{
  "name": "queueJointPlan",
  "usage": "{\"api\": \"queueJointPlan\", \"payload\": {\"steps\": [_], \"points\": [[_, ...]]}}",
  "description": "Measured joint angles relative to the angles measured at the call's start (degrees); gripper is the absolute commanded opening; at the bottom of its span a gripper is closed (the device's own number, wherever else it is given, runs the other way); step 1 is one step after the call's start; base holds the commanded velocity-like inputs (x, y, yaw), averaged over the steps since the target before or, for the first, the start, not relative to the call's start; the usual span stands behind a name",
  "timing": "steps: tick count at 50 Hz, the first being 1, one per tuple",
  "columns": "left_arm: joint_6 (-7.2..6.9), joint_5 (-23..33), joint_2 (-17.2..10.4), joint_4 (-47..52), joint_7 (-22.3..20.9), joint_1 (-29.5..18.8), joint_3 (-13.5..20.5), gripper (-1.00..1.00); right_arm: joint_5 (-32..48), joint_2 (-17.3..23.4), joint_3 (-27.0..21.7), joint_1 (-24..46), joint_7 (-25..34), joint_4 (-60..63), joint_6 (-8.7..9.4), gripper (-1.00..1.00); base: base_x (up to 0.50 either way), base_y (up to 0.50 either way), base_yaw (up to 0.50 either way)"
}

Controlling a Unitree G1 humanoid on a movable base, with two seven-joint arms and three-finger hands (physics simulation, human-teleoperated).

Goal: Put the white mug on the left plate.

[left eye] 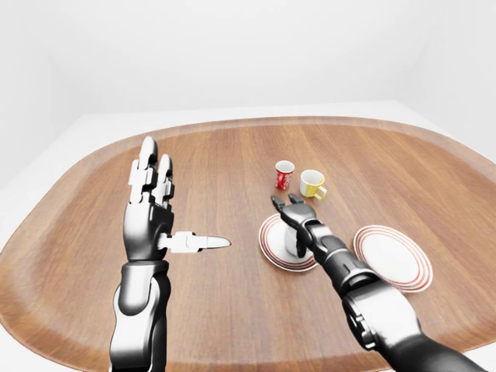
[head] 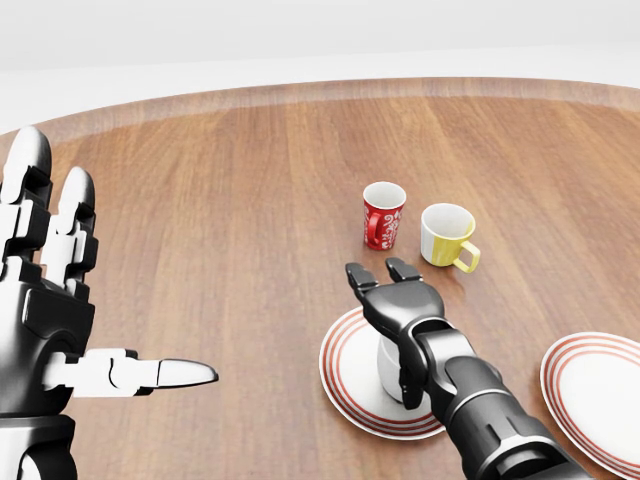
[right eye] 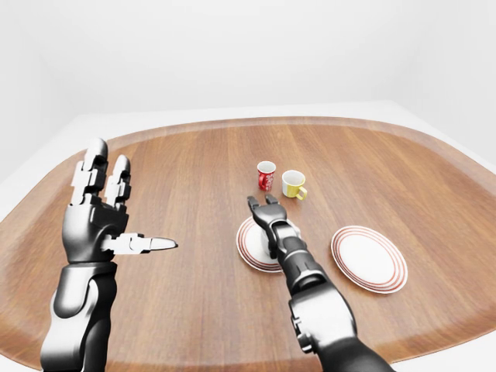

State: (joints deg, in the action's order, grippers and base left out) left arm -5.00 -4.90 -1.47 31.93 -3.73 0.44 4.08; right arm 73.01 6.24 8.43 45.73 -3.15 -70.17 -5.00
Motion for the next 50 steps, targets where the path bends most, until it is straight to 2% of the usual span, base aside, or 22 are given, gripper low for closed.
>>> {"api": "queueJointPlan", "payload": {"steps": [29, 40, 46, 48, 50], "points": [[0.0, 0.01, -0.02, -0.06, 0.04, -0.1, 0.03, 1.0, -1.85, -0.01, -0.67, -6.22, 9.51, 14.62, 0.0, 1.0, 0.0, 0.0, 0.0], [0.0, 0.03, 0.0, -0.04, 0.05, -0.07, 0.0, 1.0, -3.78, -0.26, -1.83, -11.42, 17.98, 28.99, 0.0, 1.0, 0.0, 0.0, 0.0], [0.0, -0.06, -0.04, -0.01, 0.06, -0.16, 0.12, 1.0, -9.55, -1.17, -3.4, -14.23, 24.97, 39.34, 0.0, 1.0, 0.0, 0.0, 0.0], [0.0, -0.1, -0.07, 0.03, 0.07, -0.22, 0.19, 1.0, -12.34, -1.51, -3.95, -14.99, 27.41, 42.98, 0.35, 1.0, 0.0, 0.0, 0.0], [0.0, -0.13, -0.09, 0.06, 0.08, -0.25, 0.24, 1.0, -15.54, -1.78, -4.59, -15.56, 29.75, 46.58, 1.54, 1.0, 0.0, 0.0, 0.0]]}}
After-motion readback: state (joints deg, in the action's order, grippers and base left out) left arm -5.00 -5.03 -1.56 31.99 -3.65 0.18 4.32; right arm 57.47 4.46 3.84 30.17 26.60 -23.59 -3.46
